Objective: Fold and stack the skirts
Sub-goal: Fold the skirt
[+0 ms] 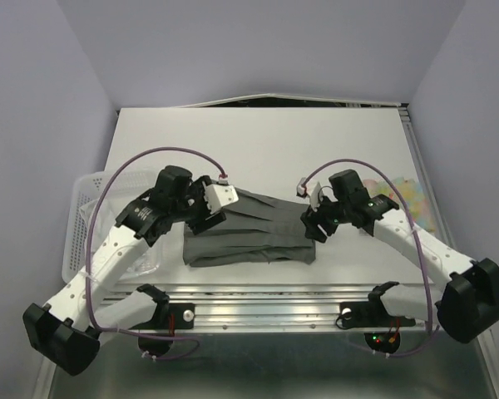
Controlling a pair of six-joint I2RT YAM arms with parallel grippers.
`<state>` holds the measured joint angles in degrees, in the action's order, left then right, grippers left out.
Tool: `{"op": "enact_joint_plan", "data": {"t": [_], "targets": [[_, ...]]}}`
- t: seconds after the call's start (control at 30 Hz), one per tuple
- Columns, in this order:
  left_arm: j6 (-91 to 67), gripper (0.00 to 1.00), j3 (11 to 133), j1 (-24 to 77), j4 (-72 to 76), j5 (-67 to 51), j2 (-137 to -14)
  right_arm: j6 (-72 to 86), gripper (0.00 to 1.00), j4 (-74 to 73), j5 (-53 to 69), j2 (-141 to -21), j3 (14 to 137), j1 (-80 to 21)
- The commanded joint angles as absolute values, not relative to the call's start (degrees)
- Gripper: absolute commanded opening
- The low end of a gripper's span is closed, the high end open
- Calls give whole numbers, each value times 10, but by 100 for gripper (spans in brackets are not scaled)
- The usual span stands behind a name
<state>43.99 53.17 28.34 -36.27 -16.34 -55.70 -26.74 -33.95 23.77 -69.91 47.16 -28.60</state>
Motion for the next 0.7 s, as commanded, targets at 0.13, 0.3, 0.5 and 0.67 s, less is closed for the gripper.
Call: {"op": "enact_joint_plan", "data": {"t": [0.13, 0.3, 0.5, 0.67], "targets": [[303, 68, 532, 433, -193, -159, -652, -75, 57, -373, 275, -713, 513, -198], [300, 57, 529, 545, -99, -72, -735, -43, 54, -426, 365, -862, 614, -89], [310, 56, 562, 618, -87, -38, -844, -77, 55, -422, 382, -993, 778, -45], [287, 48, 562, 618, -119, -62, -850, -108, 56, -474, 450, -1116, 913, -52]]}}
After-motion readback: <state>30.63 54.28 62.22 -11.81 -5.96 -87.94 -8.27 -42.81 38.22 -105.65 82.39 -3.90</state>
